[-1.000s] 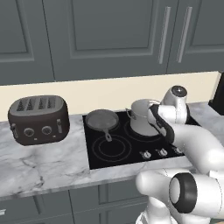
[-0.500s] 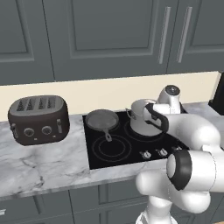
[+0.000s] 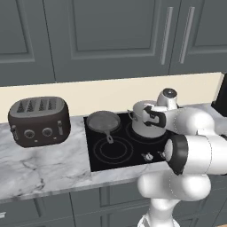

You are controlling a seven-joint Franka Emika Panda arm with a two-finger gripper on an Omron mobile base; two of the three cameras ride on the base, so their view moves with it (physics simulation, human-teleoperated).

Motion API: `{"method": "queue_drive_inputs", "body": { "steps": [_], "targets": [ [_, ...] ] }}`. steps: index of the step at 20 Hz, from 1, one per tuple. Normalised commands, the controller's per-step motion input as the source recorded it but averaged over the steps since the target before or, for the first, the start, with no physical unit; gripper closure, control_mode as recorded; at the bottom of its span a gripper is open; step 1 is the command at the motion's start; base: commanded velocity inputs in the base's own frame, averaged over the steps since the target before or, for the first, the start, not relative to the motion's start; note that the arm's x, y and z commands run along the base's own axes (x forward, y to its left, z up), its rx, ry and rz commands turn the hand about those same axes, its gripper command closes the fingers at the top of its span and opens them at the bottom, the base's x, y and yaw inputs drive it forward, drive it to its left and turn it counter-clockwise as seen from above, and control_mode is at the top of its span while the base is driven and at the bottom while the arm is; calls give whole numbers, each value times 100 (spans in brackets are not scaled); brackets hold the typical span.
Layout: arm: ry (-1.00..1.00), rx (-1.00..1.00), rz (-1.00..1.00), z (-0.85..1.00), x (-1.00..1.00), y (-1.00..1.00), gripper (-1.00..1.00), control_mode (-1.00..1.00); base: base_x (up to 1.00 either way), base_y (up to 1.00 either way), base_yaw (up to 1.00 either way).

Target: Move the pot and pan from the stove into the sink.

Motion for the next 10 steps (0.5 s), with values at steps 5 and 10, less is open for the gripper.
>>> {"method": "queue_drive_inputs", "body": {
  "steps": [5, 10],
  "targets": [
    [2, 0, -1, -28, 22, 0, -100, -100, 0, 0, 0],
    [0, 0, 0, -20, 23, 0, -100, -100, 0, 0, 0]
  ]
}}
